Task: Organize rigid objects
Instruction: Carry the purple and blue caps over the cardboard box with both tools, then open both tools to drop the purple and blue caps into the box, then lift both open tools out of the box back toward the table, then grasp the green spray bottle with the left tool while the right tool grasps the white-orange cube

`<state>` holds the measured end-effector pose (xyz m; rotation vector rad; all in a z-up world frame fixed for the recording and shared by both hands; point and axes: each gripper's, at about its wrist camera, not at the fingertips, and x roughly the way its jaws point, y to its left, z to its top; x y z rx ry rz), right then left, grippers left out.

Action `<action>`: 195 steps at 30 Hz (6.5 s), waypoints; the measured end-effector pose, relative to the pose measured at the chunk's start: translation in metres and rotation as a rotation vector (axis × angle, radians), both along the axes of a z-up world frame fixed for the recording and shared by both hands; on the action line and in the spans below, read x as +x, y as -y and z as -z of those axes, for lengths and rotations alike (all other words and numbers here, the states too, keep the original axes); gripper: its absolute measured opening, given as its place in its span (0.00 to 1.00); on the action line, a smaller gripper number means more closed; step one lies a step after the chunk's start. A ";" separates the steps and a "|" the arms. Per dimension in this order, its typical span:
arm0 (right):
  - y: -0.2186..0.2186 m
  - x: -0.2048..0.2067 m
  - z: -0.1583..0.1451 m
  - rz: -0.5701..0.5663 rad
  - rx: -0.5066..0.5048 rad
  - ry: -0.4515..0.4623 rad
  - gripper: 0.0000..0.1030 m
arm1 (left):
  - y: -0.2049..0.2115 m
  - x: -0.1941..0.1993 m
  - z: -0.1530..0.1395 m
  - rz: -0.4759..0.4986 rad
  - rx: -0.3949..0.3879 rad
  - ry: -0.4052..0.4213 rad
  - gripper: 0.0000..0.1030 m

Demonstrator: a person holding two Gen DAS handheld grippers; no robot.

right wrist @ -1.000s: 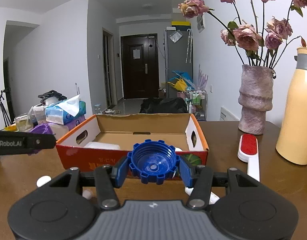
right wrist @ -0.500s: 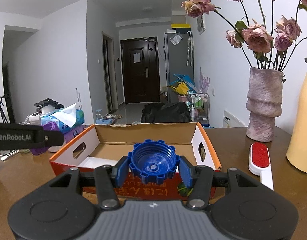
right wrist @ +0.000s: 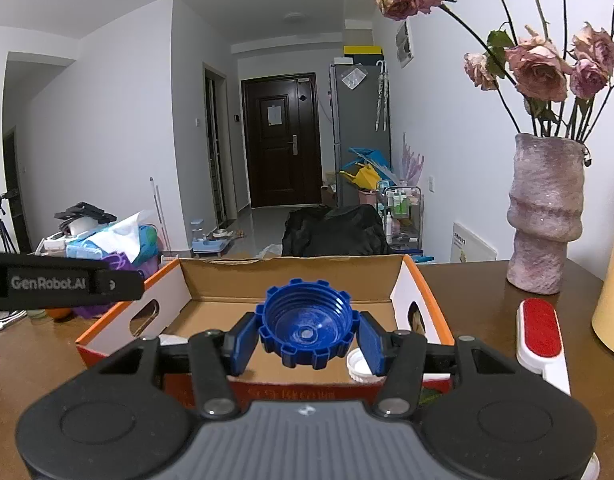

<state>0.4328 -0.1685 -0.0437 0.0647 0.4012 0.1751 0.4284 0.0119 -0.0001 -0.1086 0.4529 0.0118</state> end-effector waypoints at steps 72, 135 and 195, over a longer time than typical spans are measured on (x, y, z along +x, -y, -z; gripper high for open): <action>-0.007 0.089 0.015 0.065 -0.055 -0.126 1.00 | -0.008 0.090 0.019 -0.067 0.094 -0.038 1.00; -0.017 -0.070 0.018 -0.055 -0.078 -0.186 1.00 | -0.041 -0.077 0.031 -0.094 0.108 -0.086 1.00; -0.028 -0.111 0.043 -0.118 -0.079 -0.204 0.37 | -0.028 -0.122 0.066 -0.019 0.080 -0.198 1.00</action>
